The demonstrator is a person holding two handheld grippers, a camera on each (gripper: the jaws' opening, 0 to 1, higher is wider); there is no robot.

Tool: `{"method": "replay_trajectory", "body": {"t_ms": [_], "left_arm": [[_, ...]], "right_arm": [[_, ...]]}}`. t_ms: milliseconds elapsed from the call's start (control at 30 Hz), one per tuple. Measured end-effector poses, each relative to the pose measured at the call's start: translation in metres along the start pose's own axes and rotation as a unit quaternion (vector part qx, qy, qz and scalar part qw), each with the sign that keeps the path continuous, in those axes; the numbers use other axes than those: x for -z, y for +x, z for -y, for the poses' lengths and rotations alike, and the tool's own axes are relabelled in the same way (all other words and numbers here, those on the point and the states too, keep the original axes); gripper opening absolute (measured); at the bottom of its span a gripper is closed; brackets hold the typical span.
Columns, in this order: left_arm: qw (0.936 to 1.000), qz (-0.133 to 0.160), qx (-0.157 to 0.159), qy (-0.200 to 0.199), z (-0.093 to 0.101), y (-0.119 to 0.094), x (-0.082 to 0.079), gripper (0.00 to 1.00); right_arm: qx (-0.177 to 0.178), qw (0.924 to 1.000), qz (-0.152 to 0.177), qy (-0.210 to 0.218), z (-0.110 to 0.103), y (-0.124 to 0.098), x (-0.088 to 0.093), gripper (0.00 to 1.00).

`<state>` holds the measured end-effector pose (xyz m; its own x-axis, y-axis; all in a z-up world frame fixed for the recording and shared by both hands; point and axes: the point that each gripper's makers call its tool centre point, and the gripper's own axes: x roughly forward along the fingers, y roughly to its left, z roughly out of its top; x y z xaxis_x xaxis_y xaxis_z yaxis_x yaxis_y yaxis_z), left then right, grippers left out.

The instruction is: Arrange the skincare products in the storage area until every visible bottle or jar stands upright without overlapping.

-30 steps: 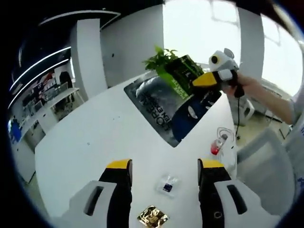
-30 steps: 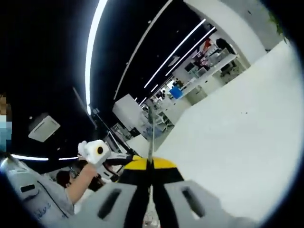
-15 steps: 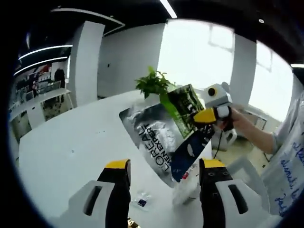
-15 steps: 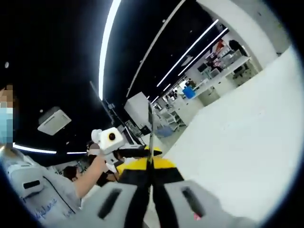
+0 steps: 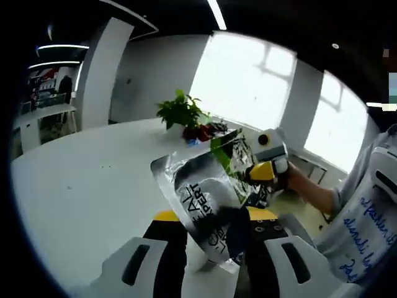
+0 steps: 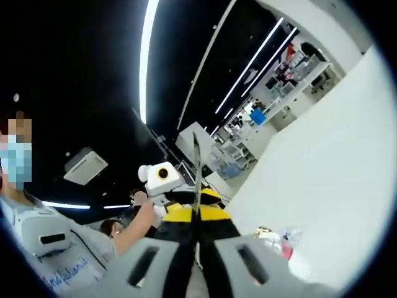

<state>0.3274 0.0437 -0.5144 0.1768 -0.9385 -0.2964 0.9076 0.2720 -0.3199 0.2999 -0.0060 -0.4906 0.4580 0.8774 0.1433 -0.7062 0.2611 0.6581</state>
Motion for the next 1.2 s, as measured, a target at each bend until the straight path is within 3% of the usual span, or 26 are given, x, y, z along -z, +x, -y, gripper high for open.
{"method": "replay_trajectory", "body": {"t_ms": [433,767,1033,1200], "left_arm": [[0.9982,0.026,0.001,-0.055,0.017,-0.028,0.01,0.08],[0.9975,0.043,-0.004,-0.055,0.016,-0.047,0.014,0.02],[0.9977,0.037,0.006,-0.056,0.004,-0.055,0.015,0.0],[0.9988,0.001,0.013,-0.047,-0.006,-0.063,0.023,0.0]], "right_arm": [[0.004,0.9999,-0.004,0.014,-0.009,0.009,0.025,0.01],[0.022,0.9995,-0.005,0.023,-0.015,0.02,0.046,0.01],[0.053,0.9984,-0.016,0.016,-0.016,0.032,0.07,0.01],[0.082,0.996,-0.034,0.006,-0.013,0.045,0.089,0.01]]}}
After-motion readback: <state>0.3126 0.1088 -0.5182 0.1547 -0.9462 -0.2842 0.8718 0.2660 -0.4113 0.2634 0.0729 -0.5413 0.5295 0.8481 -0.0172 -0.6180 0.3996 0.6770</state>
